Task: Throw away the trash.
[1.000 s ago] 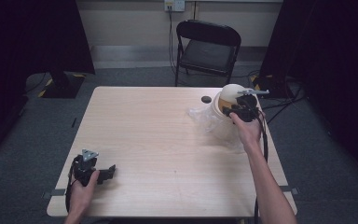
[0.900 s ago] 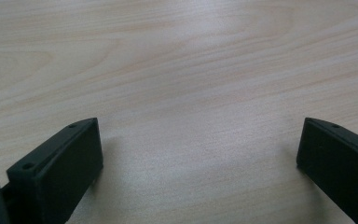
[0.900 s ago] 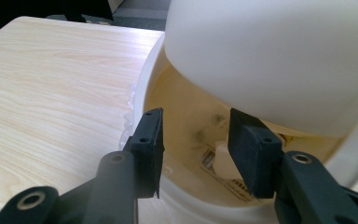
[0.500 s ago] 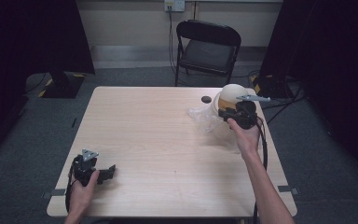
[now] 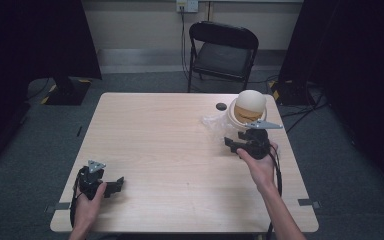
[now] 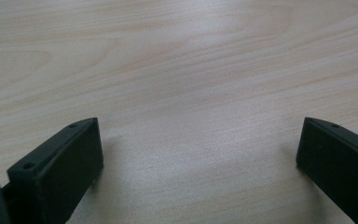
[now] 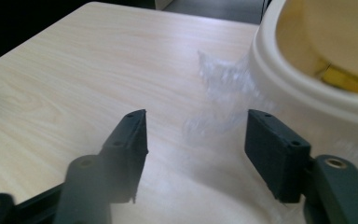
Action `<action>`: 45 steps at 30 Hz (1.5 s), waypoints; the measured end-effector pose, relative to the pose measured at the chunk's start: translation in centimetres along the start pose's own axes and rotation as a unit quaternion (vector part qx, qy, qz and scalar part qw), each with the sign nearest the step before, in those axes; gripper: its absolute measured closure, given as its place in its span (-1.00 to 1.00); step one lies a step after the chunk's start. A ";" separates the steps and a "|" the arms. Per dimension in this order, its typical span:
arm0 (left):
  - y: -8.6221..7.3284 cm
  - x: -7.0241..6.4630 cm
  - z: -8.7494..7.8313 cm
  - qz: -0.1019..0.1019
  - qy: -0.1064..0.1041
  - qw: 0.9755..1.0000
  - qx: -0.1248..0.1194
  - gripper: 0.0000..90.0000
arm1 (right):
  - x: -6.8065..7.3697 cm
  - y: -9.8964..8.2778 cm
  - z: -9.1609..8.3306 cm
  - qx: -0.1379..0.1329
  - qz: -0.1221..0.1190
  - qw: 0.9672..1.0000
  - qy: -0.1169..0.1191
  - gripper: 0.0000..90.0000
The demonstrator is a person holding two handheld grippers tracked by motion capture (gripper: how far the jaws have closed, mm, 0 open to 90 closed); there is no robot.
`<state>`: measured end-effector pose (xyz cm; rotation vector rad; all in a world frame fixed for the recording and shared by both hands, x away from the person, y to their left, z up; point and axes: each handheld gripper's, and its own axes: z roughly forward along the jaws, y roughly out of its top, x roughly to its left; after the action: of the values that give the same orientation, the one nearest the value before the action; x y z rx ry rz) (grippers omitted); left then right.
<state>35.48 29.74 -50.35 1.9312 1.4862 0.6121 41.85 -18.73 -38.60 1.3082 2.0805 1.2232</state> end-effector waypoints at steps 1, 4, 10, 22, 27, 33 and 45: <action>0.0 0.0 0.0 0.000 0.000 1.000 0.000 -1.00 | 0.1 -0.4 0.1 0.003 0.000 1.000 0.001 -0.22; -0.1 0.0 -0.1 0.006 -0.003 1.000 0.001 -1.00 | 0.6 -1.5 0.2 0.016 0.000 1.000 0.005 -0.28; -0.1 -0.1 -0.1 0.005 -0.003 1.000 0.001 -1.00 | 1.8 -3.7 0.4 0.039 -0.016 0.999 0.012 -0.43; -0.2 -0.1 -0.2 0.010 -0.009 1.000 0.000 -1.00 | 1.6 -8.5 1.9 0.082 -0.021 0.996 0.000 -0.61; -0.2 -0.1 -0.2 0.010 -0.009 1.000 0.000 -1.00 | 1.2 -10.4 2.0 0.082 -0.004 0.997 -0.002 -0.61; -0.1 -0.1 -0.2 0.011 -0.009 1.000 0.001 -1.00 | 1.6 -11.3 2.3 0.105 -0.016 0.994 -0.017 -0.61; -0.1 0.0 0.0 0.018 -0.020 1.000 -0.002 -1.00 | 2.6 -12.4 2.6 0.081 -0.038 0.994 -0.055 -0.63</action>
<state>35.41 29.72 -50.37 1.9608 1.4272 0.5895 35.86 -17.51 -50.04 1.3204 2.1662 0.9447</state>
